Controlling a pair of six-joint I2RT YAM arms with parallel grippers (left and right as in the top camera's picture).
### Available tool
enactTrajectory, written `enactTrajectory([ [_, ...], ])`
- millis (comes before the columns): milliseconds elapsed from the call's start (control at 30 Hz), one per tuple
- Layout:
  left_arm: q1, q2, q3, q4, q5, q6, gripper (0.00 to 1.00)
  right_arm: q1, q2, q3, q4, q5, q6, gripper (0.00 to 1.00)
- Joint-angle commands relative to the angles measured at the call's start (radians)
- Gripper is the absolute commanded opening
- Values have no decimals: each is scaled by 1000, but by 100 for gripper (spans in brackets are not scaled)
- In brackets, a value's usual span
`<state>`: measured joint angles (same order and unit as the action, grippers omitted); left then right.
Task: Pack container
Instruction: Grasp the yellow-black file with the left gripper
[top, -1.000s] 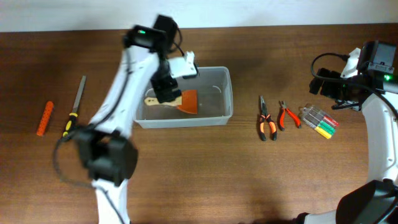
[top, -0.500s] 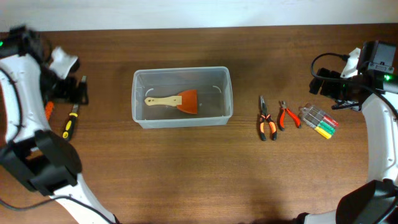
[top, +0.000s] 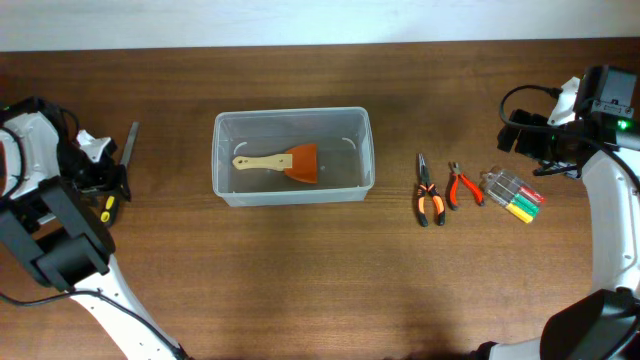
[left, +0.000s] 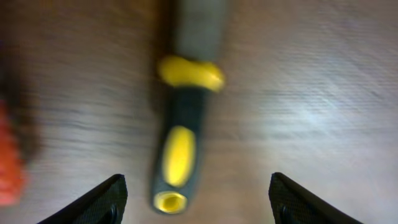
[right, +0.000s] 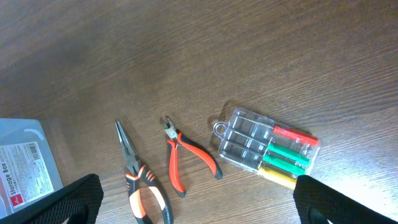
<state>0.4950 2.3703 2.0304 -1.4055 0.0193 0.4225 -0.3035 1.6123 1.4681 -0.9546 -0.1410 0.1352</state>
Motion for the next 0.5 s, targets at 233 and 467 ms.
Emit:
enactTrajectory([
  [233,-14,55,-1,76,-68,-18,75,-5,5,23,1,-10,5,98],
  [467,-42,85,-1,133,-68,-17,74,-5,5,23,1,-10,5,99],
])
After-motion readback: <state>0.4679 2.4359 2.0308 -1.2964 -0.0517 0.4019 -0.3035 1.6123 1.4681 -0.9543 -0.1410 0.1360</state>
